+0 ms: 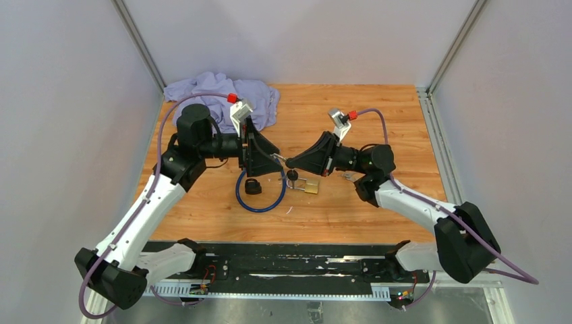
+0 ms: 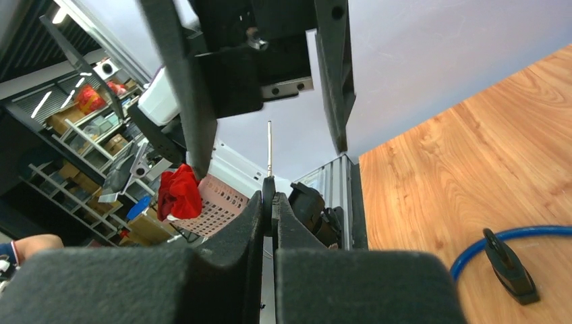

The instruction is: Unlock with the key

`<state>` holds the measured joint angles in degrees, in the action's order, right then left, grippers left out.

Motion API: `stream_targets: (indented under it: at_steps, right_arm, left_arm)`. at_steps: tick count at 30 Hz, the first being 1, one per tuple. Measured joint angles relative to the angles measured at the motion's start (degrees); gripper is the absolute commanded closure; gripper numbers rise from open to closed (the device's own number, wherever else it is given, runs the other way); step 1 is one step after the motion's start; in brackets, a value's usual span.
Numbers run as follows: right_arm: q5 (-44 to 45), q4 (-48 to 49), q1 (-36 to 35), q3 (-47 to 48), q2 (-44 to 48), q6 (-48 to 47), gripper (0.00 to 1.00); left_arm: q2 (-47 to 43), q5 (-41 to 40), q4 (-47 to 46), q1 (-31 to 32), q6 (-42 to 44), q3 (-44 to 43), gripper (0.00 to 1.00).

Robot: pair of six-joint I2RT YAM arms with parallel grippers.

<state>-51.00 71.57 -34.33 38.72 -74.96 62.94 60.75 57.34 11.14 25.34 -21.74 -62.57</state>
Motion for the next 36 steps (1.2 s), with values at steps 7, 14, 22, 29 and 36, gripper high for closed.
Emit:
stream_targets:
  at_steps: [7,14,22,29,36]
  right_arm:
    - [-1.5,-14.8,2.7,0.0,4.4,-5.8,0.99]
    - [0.6,-45.0,5.2,1.4,14.6,-23.5,0.99]
    - [5.1,-65.0,7.1,1.8,22.3,-35.9,1.0]
    - [7.0,-71.1,7.1,1.8,24.2,-39.9,1.0]
    - [8.1,-73.4,7.1,1.8,25.5,-41.5,0.99]
  left_arm:
    - [1.8,-7.0,22.5,-1.2,25.7,-9.6,0.02]
    - [10.3,-20.9,42.9,-1.2,57.6,-10.0,0.02]
    - [19.8,-31.7,48.3,0.2,72.6,-6.8,0.02]
    - [22.8,-38.4,39.7,2.2,71.7,-1.4,0.02]
    - [24.7,-42.6,32.3,3.0,69.3,3.2,0.06]
